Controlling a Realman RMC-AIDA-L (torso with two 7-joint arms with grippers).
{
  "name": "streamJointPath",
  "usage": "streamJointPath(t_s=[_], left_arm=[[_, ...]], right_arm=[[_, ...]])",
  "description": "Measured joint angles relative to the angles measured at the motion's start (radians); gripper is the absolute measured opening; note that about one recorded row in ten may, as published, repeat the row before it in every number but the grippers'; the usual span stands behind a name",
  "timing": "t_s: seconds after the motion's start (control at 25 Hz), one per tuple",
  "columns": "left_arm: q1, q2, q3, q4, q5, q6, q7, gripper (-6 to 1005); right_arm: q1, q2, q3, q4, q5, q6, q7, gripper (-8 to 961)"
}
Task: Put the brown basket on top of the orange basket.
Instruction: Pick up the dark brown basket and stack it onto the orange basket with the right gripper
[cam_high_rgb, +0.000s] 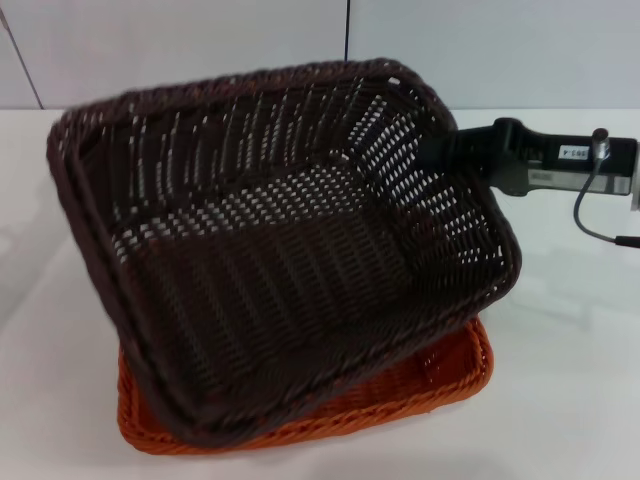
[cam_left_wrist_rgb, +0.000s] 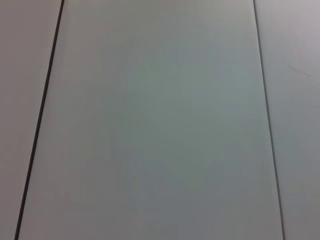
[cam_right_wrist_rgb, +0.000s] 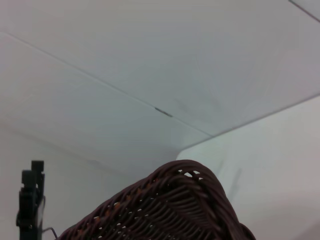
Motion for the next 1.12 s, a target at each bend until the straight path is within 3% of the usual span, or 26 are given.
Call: streamJointPath(t_s=[0.52, 1.12], left_arm=[[0.009, 0.001, -0.003, -0.001, -0.003, -0.002, -0.007, 826], [0.002, 0.002, 0.004, -0.001, 0.001, -0.027, -0.008, 826]], right_arm=[[-0.063, 0.003, -0.133, -0.004, 0.078, 0.068, 0.002, 175], [-0.079, 0.0, -0.142, -0.014, 0.08, 0.066, 0.008, 175]])
